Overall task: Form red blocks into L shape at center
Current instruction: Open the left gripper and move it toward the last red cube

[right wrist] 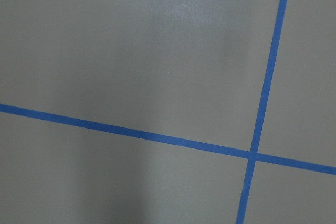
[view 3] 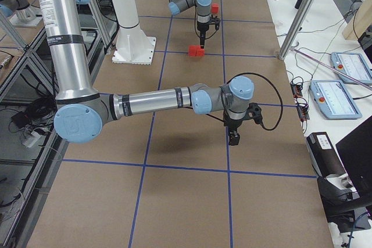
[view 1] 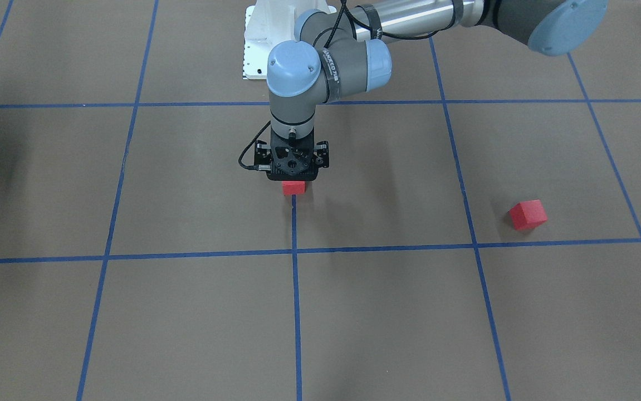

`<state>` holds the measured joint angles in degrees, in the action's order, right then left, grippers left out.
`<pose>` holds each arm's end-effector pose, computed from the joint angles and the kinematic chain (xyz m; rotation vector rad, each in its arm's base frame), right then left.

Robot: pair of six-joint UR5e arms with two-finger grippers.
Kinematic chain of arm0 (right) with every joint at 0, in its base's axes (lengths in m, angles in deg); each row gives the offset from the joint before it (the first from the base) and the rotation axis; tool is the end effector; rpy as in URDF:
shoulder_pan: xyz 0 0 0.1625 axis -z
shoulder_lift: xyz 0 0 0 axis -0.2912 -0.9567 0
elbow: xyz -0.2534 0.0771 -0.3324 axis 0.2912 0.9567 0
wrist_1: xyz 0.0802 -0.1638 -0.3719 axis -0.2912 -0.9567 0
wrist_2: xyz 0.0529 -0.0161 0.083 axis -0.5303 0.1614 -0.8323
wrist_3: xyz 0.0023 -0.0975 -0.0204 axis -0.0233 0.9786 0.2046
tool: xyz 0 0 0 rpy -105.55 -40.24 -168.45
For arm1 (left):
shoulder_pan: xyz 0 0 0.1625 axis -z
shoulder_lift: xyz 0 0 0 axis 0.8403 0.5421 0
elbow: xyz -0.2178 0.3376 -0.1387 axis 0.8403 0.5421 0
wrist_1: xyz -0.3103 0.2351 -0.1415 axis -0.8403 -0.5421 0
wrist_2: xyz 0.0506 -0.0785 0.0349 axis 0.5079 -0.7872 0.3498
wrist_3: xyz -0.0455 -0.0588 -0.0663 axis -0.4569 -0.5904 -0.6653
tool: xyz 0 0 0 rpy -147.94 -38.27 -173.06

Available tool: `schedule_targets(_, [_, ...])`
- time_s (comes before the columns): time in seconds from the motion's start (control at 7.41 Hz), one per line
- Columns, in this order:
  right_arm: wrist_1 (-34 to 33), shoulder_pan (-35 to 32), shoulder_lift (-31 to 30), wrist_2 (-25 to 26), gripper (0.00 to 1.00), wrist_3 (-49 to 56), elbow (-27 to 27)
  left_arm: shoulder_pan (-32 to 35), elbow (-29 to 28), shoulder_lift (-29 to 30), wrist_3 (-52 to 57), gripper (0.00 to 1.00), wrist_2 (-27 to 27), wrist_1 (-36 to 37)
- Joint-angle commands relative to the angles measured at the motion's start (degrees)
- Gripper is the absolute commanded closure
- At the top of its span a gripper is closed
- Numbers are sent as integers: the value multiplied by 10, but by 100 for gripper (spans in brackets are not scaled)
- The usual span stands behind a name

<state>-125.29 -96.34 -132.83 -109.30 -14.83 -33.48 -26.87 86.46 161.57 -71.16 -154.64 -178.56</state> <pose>-0.0367 -0.5667 0.5739 0.0951 -0.7332 -0.1612 0.5902 -0.4611 0.1281 0.0852 0.8539 0.0468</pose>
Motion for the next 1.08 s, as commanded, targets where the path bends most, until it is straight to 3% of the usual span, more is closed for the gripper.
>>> schedule_targets(0.0, [0, 0, -4, 0, 0, 1, -1, 41, 127, -110, 119, 1, -15, 31])
schedule_targets(0.27, [0, -5, -12, 0, 1, 5, 2, 143, 216, -274, 299, 0, -88, 24])
schedule_targets(0.4, [0, -6, -14, 0, 0, 5, 0, 199, 221, -333, 369, 0, -103, 20])
schedule_targets(0.54, [0, -6, -15, 0, 0, 5, 0, 235, 216, -389, 375, 0, -104, -27])
schedule_targets(0.81, [0, -6, -18, 0, 1, 5, -1, 259, 131, -458, 425, 0, -112, -261])
schedule_targets(0.94, [0, -6, -17, 0, 1, 5, -2, 260, 101, -462, 423, 0, -127, -292])
